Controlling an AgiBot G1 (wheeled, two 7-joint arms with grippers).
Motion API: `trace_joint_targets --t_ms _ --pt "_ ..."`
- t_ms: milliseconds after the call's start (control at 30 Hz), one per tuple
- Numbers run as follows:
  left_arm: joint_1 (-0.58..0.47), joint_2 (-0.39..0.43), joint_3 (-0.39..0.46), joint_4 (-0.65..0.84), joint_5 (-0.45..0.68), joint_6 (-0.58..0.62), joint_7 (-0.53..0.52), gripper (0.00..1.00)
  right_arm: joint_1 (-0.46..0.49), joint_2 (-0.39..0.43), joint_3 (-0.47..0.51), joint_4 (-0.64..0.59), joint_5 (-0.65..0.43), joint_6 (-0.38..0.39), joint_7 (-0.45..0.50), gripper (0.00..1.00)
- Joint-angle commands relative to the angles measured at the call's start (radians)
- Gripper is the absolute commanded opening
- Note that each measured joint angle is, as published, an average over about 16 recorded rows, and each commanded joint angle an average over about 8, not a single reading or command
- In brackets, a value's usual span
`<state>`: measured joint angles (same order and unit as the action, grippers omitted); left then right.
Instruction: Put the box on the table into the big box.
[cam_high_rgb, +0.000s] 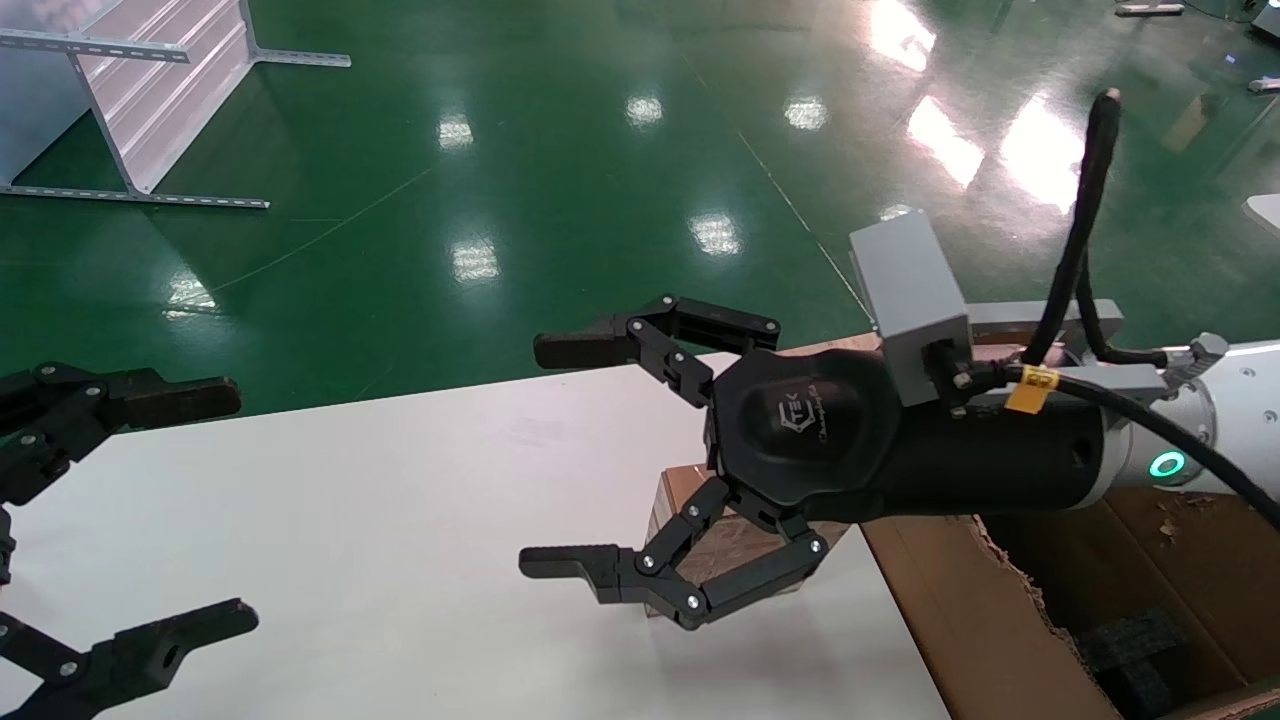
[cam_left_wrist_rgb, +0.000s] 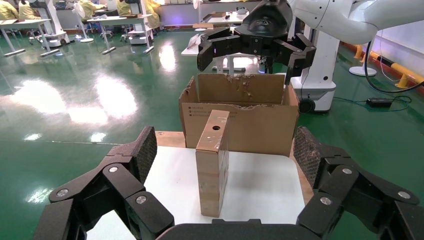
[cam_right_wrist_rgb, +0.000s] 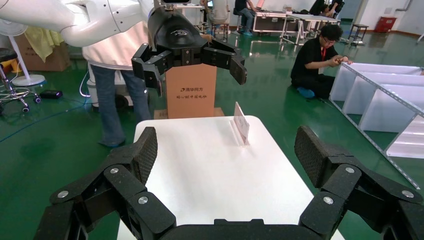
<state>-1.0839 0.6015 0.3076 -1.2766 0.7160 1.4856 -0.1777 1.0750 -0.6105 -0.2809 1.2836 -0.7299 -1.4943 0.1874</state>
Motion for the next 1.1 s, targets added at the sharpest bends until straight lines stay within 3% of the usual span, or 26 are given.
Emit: trace_joint_targets --t_ms 33,733,967,1000,1100 --pt "0.000 0.000 0.000 0.000 0.000 0.000 0.000 1.00 0.000 0.000 0.000 0.000 0.000 0.000 0.000 1.00" --pt "0.000 0.000 0.000 0.000 0.000 0.000 0.000 1.00 0.000 0.000 0.000 0.000 -0.001 0.000 0.000 1.00" --pt "0.000 0.000 0.000 0.000 0.000 0.000 0.000 1.00 0.004 0.021 -0.007 -0.007 -0.048 0.012 -0.008 1.00" --pt "0.000 0.000 0.000 0.000 0.000 0.000 0.000 0.99 0.006 0.027 -0.009 -0.009 -0.060 0.015 -0.009 1.00" --pt "0.000 0.000 0.000 0.001 0.000 0.000 0.000 0.76 0.013 0.044 -0.015 -0.022 -0.095 0.023 -0.009 1.00"
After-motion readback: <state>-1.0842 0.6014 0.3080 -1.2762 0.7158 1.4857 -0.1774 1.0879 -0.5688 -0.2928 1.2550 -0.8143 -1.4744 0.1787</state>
